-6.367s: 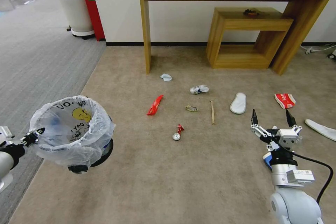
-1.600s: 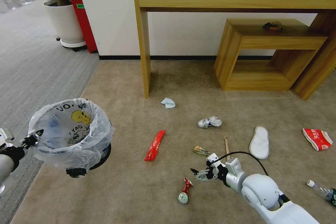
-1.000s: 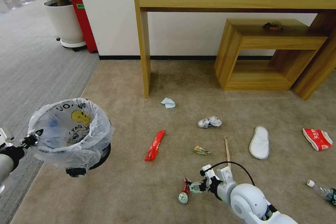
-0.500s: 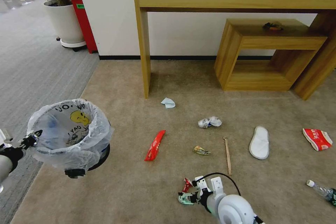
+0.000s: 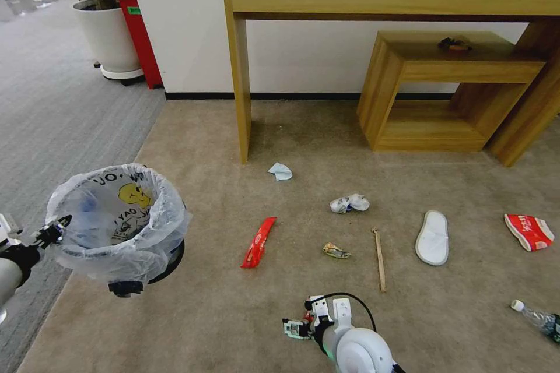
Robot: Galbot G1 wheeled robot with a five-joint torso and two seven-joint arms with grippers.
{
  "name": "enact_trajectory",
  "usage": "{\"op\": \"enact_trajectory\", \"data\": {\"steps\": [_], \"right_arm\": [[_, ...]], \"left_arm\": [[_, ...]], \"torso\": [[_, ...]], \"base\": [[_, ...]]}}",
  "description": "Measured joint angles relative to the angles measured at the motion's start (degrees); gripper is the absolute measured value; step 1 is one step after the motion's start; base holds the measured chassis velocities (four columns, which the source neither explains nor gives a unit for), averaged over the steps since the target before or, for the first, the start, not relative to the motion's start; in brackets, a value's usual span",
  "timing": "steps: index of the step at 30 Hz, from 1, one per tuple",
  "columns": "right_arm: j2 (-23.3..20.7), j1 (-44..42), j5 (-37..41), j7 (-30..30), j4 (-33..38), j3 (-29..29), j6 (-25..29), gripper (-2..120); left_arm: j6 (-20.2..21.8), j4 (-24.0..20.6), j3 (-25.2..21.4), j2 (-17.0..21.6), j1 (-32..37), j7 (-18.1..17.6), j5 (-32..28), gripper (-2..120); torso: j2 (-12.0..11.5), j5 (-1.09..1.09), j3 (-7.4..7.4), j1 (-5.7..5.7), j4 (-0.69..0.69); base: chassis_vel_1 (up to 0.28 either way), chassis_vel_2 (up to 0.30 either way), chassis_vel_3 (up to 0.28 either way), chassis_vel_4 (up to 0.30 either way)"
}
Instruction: Pick up the trash bin and place the garbage on the floor into it.
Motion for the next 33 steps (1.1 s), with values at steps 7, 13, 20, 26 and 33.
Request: {"op": "enact_trajectory", "data": {"steps": [7,13,20,26,33], "right_arm": [[0.54,0.33,0.64,0.08,-1.77,0.88,0.91,100],[0.84,1.25,1.00,-0.20,-3.89,1.31,0.89,100],[1.46,2.18,0.89,-0.89,-5.63,1.43,0.73,100],[1.75,2.43,-0.66,-1.93,-6.03,1.03,0.71,99],[2.20,3.03,-1.63,-2.56,-7.55,1.02,0.83,81]], "left_arm": [[0.00,0.39,0.95,-0.10,-0.48,0.04,0.61,2],[0.00,0.65,1.54,-0.18,-0.74,0.07,0.95,2],[0.00,0.98,1.32,0.03,-0.80,0.18,0.97,2],[0.00,1.27,1.27,0.12,-0.85,0.31,0.96,2],[0.00,1.45,1.37,0.19,-1.02,0.39,0.95,2]], "torso": [[0.00,0.00,0.00,0.00,0.00],[0.00,0.01,0.00,0.00,0.00],[0.00,0.01,0.00,0.00,0.00],[0.00,0.01,0.00,0.00,0.00],[0.00,0.01,0.00,0.00,-0.01]], "base": [[0.000,0.000,0.000,0.000],[0.000,0.000,0.000,0.000],[0.000,0.000,0.000,0.000],[0.000,0.000,0.000,0.000],[0.000,0.000,0.000,0.000]]}}
